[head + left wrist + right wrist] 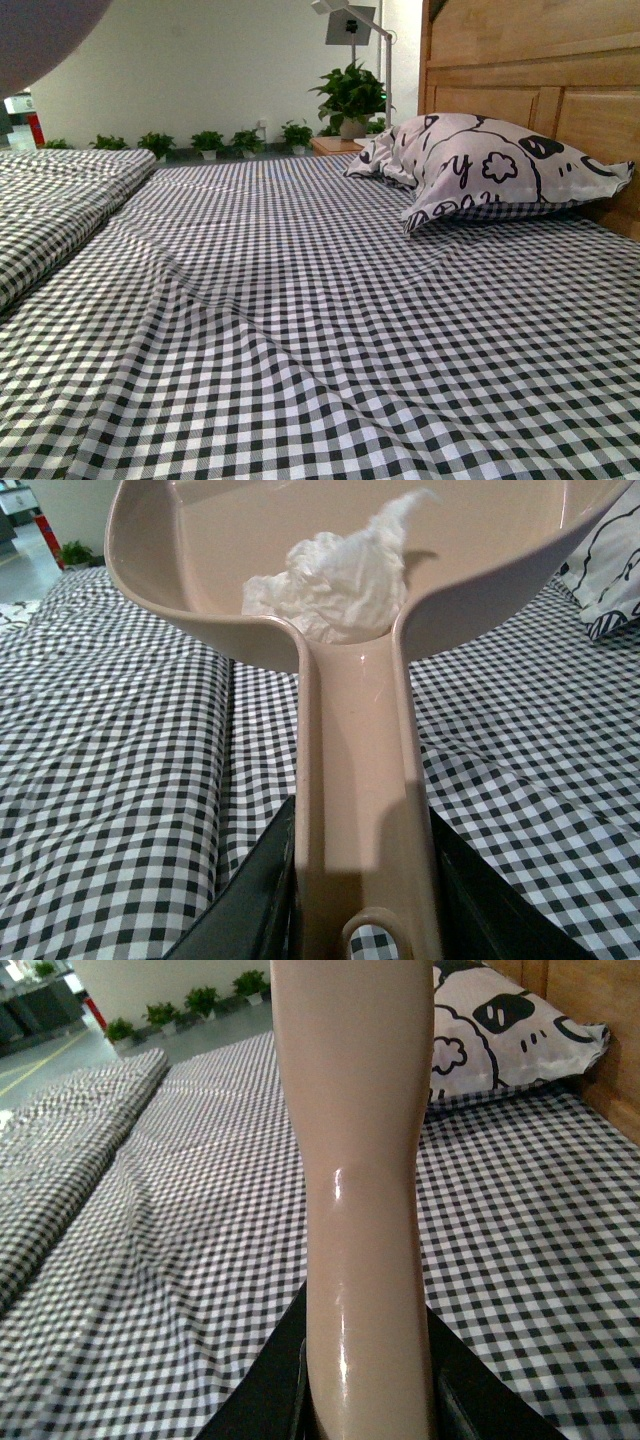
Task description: Clean up trash
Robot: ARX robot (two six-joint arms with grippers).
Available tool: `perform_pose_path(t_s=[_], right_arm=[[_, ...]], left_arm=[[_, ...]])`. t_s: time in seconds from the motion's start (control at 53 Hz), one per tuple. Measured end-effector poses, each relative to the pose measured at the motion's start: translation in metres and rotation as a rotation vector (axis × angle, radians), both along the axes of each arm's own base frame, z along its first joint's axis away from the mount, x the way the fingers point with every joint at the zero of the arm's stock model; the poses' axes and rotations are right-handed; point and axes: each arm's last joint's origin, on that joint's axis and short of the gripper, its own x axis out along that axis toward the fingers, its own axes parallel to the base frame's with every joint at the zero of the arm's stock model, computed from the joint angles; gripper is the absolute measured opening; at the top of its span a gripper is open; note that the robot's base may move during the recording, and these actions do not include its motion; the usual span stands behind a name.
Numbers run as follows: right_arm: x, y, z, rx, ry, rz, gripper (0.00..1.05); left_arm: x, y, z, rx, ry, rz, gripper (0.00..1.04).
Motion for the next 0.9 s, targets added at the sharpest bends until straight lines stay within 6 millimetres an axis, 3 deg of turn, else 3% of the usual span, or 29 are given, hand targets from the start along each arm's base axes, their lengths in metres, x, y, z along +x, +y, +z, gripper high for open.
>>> perform_pose_path(t_s=[0.189,0.377,0.905], right_arm=[[-0.033,0.006,0.007,0.092,-0.039,-0.040,0.19],[-0.054,0.010,0.007,0.112,-0.065,-0.039,0.19],[-0.053,0.019,-0.006,0.081,-0.047,-0.045,0.19]], left_arm=[[-0.036,-0.009,-0.010,0.033,-0.049,-0.030,0.28],[-0.057,-0.007,-0.017,0.020,-0.078,0.014,0.28],[-0.063,-0.008,-0.023,-0.085,-0.106,-0.023,0.28]])
